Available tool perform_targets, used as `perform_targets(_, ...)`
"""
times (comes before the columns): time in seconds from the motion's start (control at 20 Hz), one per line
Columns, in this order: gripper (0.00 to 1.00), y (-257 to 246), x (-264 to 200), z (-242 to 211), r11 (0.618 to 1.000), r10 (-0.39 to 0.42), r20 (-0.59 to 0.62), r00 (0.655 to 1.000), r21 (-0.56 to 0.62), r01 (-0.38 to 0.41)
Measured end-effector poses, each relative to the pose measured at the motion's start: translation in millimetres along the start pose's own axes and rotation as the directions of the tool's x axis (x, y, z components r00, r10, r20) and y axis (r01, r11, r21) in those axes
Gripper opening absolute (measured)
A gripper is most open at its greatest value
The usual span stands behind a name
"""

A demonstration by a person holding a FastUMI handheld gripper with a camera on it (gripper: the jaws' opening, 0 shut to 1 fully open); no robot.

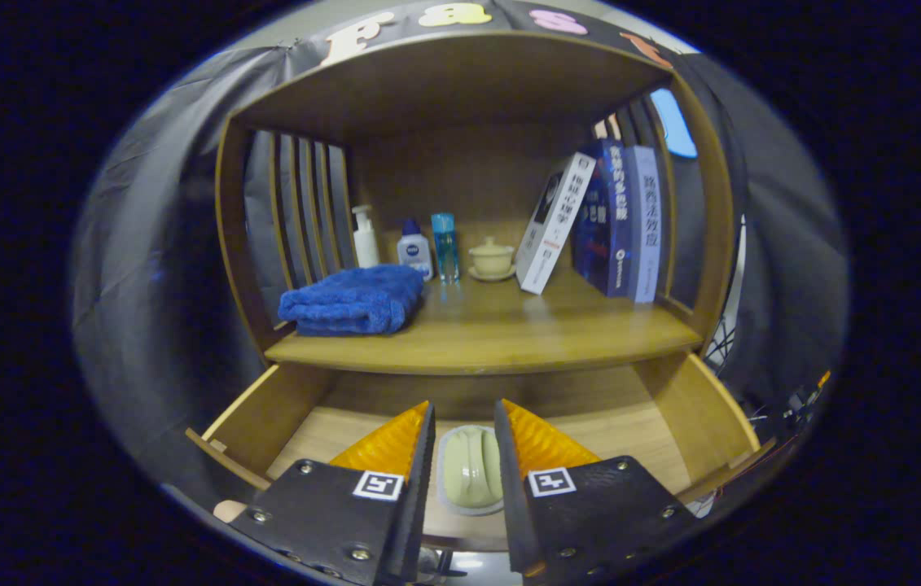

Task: Pull open the drawer, take out the items inside it, and place them on the countertop above the cabinet.

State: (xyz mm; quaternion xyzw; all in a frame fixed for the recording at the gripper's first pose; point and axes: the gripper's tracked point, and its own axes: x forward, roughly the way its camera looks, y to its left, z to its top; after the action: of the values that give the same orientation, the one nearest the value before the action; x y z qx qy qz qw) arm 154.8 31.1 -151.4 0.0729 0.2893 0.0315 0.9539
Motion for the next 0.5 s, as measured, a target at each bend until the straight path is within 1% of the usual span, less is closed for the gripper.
perform_targets(0.15, 0.42, -3.7, 29.9, -27.5, 1.0, -0.001, -0.132, 0.991, -0.027, -0.002)
perform_targets(0.35, 0.41, -11.1, 49.5, -57.8, 0.996, -0.046, -0.242, 0.969, -0.092, 0.025)
perform_targets(0.4, 0.41, -7.6, 47.5, -63.3, 0.997, -0.026, -0.284, 0.959, -0.081, 0.003)
perform_targets(0.45, 0.42, -5.6, 52.1, -62.8, 0.997, -0.01, -0.287, 0.958, -0.073, -0.012)
perform_targets(0.5, 0.42, -11.2, 57.2, -65.1, 0.996, -0.019, -0.301, 0.954, -0.088, -0.008)
